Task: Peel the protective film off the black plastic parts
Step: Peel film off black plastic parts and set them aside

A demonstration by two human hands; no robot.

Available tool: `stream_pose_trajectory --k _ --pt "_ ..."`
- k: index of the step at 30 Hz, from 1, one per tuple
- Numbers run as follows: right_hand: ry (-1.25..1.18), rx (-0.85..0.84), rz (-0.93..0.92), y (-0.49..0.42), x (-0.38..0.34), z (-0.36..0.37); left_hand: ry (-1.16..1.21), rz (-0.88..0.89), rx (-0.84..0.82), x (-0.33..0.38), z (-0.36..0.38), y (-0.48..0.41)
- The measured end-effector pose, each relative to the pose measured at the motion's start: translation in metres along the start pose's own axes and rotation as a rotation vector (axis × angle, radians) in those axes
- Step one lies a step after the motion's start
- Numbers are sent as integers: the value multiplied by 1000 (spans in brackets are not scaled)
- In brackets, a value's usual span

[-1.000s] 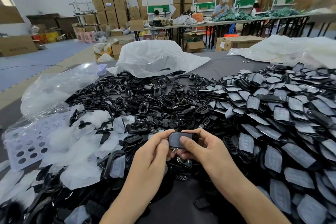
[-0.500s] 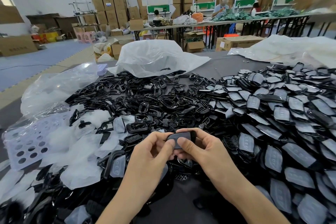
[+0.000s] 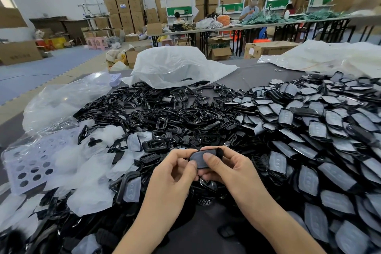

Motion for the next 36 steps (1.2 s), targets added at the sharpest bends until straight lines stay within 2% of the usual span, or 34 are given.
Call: stream_pose_trajectory --k 5,19,23,29,31,34,36 --pt "-83 -6 37 1 4 3 13 20 -5 3 -1 0" --pt "-105 -16 98 2 10 3 3 27 -21 4 4 3" --pt "-42 -20 100 2 11 0 -125 58 -7 7 5 6" --pt "81 -56 70 5 6 2 -407 261 -19 24 9 11" --pt "96 -66 53 6 4 4 -423 307 -3 29 7 14" --pt "63 -24 31 4 0 2 -414 331 63 36 -1 16" --pt "29 28 14 3 -1 -3 -501 380 93 41 -7 17"
Point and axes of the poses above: each hand's wrist, its own y-axis away from the middle knuckle, its own z-axis out of the palm, x = y × z, the point moved 10 cm from there along -y, towards the middle knuckle, and after that the axes turned 15 degrees about -y, right-handed, at the moved point
